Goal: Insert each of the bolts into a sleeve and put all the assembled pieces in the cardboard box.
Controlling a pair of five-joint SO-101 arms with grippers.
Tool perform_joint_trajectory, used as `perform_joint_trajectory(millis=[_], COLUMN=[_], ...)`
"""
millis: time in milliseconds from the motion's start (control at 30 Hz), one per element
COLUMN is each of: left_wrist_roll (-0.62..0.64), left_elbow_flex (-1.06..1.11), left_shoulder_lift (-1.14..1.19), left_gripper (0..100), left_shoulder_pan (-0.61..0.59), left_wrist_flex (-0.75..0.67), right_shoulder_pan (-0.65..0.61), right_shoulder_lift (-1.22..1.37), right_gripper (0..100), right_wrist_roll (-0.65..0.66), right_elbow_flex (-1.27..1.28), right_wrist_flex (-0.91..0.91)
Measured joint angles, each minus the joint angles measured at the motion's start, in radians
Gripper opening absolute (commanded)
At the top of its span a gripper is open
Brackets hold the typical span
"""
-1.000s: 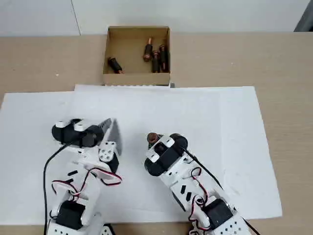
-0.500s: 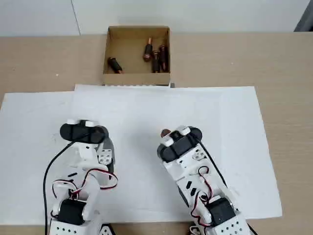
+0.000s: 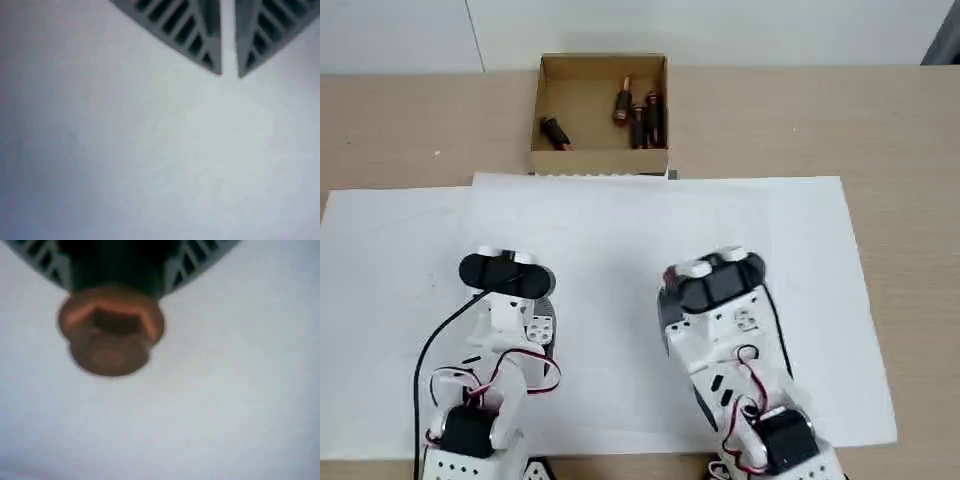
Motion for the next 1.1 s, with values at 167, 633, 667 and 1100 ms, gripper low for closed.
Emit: perform_joint_trajectory(millis=[167, 633, 667, 1100], left_wrist_roll=[0.0, 0.002, 0.002, 0.0], left_elbow_flex=[0.0, 0.0, 0.0, 0.0], left_shoulder_lift=[0.0, 0.0, 0.0, 0.0], left_gripper=[0, 0, 0, 0], left_shoulder_pan=[0.0, 0.0, 0.0, 0.0], left_wrist_flex=[0.0, 0.0, 0.0, 0.0], right_shoulder_pan=[0.002, 0.005, 0.003, 0.124], right_shoulder_lift=[0.12, 0.853, 0.908, 1.679], right_gripper=[0.3, 0.3, 0.3, 0.3], right_wrist_roll=[-0.04, -0.114, -0.11, -0.014], right_elbow_flex=[-0.16, -0.632, -0.663, -1.247], right_wrist_flex=[0.0, -0.18, -0.199, -0.341])
